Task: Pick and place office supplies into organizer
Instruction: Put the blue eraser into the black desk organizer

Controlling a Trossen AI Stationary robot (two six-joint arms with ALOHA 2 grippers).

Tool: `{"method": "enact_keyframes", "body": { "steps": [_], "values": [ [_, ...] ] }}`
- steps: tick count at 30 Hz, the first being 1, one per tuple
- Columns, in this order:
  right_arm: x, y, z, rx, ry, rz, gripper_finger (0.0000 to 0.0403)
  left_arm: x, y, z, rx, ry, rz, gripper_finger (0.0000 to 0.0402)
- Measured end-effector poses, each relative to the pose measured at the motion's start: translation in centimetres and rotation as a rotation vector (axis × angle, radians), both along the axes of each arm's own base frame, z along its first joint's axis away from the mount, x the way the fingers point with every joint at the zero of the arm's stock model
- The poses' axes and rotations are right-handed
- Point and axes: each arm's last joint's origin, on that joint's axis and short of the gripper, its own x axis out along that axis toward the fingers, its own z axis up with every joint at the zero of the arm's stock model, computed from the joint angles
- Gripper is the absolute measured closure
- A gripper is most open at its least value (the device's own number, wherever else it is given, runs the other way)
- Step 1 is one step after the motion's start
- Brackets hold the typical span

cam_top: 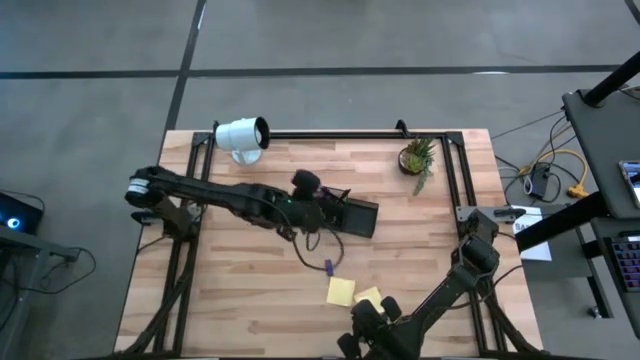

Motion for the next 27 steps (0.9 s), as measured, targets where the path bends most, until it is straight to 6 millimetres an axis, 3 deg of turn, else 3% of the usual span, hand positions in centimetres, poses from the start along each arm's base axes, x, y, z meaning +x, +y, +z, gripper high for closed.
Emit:
{"method": "enact_keyframes", "body": {
  "steps": [6, 12, 19, 27],
  "values": [
    [0.7, -0.6, -0.1, 0.054, 0.05, 0.006, 0.038, -2.7, 0.1, 1.8, -0.297, -0.046, 0.099, 0.0328],
    [3.3, -2.1, -0.1, 0.133, 0.075, 0.11, 0.038, -4.1, -0.7, 2.2, -0.552, -0.044, 0.091, 0.0328],
    [4.7, -4.5, -0.1, 0.107, 0.102, 0.073, 0.038, -6.8, -2.2, -0.8, -0.563, 0.024, 0.049, 0.0328],
    [4.9, -4.8, 0.3, 0.073, 0.072, 0.025, 0.0364, -10.7, -5.0, -5.9, -0.813, -0.138, 0.066, 0.0328]
  ]
}}
